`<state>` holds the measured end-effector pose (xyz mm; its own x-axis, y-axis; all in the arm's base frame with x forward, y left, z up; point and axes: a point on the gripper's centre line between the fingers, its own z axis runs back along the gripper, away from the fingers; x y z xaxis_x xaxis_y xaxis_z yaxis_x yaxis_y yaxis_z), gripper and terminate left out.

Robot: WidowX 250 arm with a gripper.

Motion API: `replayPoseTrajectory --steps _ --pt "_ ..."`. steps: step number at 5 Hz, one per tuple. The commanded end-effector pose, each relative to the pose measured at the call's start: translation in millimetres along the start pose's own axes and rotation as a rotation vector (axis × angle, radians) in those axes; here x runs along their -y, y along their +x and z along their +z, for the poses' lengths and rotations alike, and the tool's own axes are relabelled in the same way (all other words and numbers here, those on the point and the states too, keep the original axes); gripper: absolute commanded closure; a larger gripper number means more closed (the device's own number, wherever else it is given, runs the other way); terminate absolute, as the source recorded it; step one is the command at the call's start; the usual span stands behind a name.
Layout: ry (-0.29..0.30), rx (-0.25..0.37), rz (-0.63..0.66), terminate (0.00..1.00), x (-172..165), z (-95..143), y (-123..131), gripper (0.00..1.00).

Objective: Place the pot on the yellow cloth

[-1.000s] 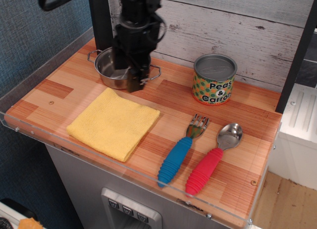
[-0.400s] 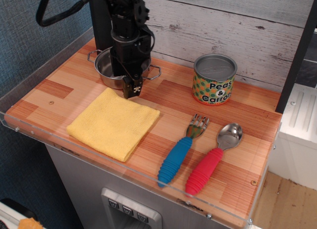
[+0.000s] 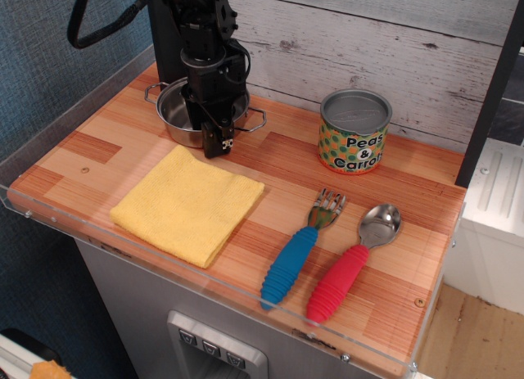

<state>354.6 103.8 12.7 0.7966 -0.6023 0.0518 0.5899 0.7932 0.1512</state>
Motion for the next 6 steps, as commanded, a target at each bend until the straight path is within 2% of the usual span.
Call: replayPoseTrajectory --steps 1,4,5,6 --pt "0.047 -0.001 -0.029 0.00 -10.9 20.4 2.5 1.00" --pt "0.196 0.021 -0.077 0.00 -1.3 68.2 12.0 1.00" --pt "0.199 0.011 -0.073 0.00 11.9 75.5 19.4 1.00" --pt "0.167 -0.013 -0.010 0.00 30.1 79.8 15.3 1.00"
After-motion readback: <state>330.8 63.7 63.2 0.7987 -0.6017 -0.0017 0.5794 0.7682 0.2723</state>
